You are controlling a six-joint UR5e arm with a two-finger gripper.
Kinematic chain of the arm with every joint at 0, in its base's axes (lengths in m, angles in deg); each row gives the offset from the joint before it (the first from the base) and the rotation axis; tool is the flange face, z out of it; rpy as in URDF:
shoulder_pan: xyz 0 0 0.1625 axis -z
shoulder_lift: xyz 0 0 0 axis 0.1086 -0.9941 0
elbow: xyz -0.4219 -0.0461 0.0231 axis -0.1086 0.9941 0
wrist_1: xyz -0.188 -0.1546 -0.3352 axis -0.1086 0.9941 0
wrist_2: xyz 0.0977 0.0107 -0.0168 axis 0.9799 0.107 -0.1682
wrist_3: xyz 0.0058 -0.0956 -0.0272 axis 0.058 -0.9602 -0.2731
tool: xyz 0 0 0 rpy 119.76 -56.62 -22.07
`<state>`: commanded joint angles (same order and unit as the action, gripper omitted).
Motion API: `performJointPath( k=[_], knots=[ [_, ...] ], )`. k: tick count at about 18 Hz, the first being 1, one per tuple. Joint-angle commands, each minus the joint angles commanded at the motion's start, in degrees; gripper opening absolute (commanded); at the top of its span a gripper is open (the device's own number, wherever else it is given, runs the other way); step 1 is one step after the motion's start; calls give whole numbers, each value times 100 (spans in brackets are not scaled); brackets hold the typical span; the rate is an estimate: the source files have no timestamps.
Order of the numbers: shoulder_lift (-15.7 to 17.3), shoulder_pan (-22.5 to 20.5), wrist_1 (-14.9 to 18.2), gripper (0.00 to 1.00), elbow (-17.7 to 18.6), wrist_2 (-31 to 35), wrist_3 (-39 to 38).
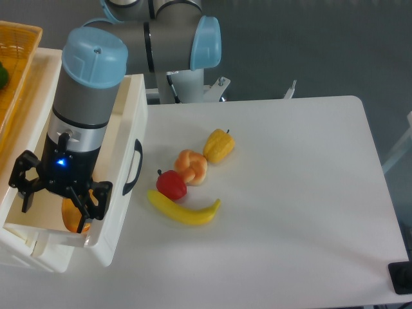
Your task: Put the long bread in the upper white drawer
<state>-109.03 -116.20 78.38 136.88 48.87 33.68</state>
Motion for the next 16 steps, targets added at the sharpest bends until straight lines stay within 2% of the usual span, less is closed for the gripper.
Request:
performJointPath(
  k=[8, 13, 16],
  knots=[
    [-158, 0, -35, 100, -228, 0, 0],
    [-273, 44, -26, 100, -150, 0, 0],
    [-220, 97, -26, 100, -27, -9, -18]
  ],
)
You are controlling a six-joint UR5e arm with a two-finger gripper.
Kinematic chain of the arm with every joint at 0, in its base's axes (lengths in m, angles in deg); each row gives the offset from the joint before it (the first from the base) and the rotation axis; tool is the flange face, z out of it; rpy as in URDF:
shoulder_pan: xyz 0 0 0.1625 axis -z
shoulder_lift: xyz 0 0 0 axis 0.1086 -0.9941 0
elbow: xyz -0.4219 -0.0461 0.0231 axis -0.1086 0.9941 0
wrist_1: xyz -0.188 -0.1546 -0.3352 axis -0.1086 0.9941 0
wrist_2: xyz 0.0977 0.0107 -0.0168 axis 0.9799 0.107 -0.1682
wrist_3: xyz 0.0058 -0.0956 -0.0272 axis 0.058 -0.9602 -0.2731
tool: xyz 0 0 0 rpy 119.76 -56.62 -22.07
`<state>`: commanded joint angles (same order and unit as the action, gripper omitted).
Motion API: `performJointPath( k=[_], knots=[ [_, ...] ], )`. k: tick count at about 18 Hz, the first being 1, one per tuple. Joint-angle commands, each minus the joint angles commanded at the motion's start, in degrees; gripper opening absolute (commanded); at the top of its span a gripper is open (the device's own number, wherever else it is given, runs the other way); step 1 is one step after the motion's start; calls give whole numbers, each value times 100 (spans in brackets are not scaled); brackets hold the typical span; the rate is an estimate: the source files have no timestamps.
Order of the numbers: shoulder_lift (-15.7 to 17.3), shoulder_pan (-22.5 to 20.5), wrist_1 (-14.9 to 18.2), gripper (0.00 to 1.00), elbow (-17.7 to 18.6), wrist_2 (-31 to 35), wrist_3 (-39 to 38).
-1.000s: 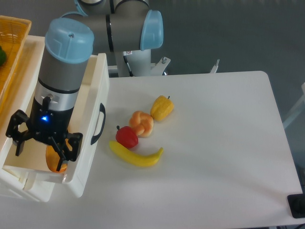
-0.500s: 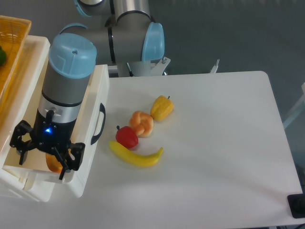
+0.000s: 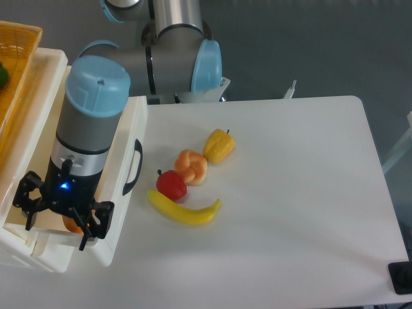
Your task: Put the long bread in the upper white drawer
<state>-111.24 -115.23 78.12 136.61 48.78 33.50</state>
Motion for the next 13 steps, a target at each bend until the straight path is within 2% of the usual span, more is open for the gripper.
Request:
performJointPath(
  k=[6, 13],
  knots=[
    [413, 105, 18, 100, 518, -18, 26],
    [501, 114, 9, 100, 493, -62, 0]
  ],
)
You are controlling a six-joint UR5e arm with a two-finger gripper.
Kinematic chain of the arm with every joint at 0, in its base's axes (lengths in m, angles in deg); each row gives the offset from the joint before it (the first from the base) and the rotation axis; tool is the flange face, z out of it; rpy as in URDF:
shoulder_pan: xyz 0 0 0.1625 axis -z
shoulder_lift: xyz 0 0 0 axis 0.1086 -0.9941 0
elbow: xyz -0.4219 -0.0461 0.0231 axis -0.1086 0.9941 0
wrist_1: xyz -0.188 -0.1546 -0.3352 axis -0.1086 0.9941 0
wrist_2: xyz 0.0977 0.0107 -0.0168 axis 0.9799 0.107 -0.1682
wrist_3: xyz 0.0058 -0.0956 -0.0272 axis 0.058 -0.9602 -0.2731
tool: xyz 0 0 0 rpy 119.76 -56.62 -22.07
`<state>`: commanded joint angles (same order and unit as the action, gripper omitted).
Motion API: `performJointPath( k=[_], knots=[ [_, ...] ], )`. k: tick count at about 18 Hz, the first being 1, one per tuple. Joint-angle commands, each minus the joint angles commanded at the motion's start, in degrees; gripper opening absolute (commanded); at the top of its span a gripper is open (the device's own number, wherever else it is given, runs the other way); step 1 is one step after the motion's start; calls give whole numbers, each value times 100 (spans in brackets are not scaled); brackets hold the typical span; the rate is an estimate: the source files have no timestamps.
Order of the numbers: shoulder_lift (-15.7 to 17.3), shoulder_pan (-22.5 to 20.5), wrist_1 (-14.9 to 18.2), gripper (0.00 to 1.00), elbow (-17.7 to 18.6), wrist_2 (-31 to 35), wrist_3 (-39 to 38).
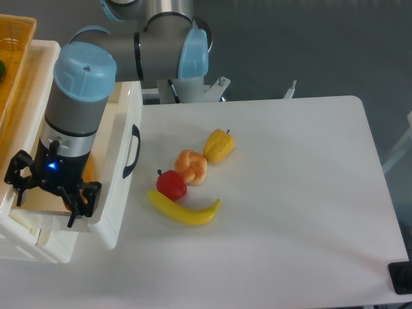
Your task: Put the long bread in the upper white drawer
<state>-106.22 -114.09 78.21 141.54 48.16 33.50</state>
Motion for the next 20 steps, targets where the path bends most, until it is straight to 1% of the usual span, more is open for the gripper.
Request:
performJointPath(
  k=[5, 12, 18, 20],
  knots=[
    [44, -18, 9, 100, -44, -9, -44],
    [35, -9, 26, 100, 35, 0, -53],
    [79, -9, 44, 100, 193, -9, -44],
    [193, -9, 44, 100, 272, -9, -18]
  ],
)
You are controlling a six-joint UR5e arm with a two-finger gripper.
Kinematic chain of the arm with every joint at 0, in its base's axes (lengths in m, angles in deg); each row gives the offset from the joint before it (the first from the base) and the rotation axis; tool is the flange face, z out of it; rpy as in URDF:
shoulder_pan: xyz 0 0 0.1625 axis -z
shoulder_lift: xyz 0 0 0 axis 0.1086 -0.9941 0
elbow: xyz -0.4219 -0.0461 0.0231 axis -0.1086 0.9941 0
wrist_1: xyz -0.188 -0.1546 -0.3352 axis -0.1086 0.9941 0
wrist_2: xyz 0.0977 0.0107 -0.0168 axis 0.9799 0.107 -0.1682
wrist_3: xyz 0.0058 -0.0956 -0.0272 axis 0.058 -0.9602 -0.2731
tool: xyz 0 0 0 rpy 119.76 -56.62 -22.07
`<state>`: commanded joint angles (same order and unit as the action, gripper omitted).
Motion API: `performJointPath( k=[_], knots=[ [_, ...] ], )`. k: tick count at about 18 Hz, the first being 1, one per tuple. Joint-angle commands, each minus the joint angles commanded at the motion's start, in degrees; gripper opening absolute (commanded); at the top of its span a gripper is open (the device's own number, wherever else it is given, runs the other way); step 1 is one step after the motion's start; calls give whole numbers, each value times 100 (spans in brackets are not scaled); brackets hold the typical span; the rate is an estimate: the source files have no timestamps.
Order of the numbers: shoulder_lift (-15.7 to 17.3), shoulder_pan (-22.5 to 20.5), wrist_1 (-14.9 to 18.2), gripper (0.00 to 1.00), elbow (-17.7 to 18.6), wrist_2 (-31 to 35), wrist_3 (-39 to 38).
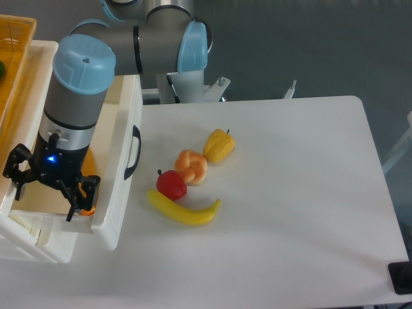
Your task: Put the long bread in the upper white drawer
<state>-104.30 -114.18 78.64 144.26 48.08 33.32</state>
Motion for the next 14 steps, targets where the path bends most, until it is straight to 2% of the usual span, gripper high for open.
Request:
performJointPath(
  k=[7, 14],
  knots=[
    [115, -9, 9, 100, 141, -9, 35],
    [132, -53, -9, 100, 62, -17, 35]
  ],
)
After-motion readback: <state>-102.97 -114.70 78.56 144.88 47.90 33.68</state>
